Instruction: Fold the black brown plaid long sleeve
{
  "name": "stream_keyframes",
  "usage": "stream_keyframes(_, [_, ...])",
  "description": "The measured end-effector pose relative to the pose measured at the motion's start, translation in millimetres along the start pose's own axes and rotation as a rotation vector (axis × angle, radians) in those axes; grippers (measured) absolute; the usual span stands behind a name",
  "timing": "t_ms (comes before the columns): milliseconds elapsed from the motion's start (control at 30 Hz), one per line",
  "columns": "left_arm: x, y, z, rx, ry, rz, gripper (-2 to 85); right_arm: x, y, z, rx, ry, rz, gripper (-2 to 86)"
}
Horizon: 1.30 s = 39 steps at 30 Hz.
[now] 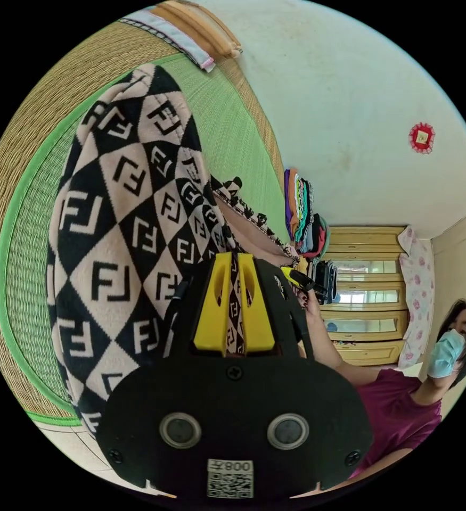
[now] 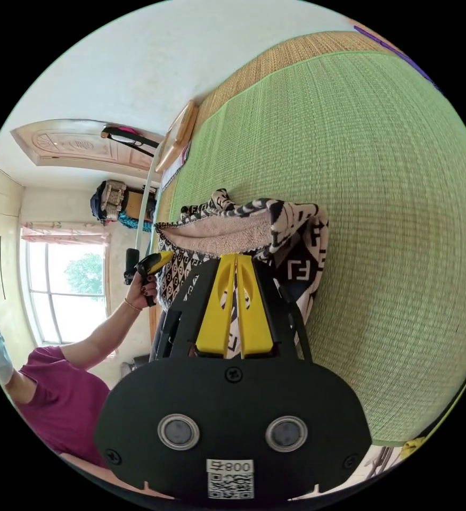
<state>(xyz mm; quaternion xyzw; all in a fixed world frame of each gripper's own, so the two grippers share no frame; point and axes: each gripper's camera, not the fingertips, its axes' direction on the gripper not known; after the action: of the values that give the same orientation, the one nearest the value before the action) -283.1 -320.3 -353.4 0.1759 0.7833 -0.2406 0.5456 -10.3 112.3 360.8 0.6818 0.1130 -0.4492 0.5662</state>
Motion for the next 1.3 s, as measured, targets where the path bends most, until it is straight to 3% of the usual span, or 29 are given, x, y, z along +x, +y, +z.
stream_keyframes(300, [-12,-20,7,0.036,-0.004,-0.035,1.8,-39,-53,-47,0.093,0.066,-0.04,0.0])
stream_keyframes(533, [-14,-9,12,0.048,0.031,-0.009,1.7,-75,-28,-41,0.0,0.143,-0.156,0.0])
stream_keyframes(1300, [-20,-26,30,0.053,-0.029,-0.029,0.8,-59,-116,-90,-0.011,0.162,-0.036,0.0])
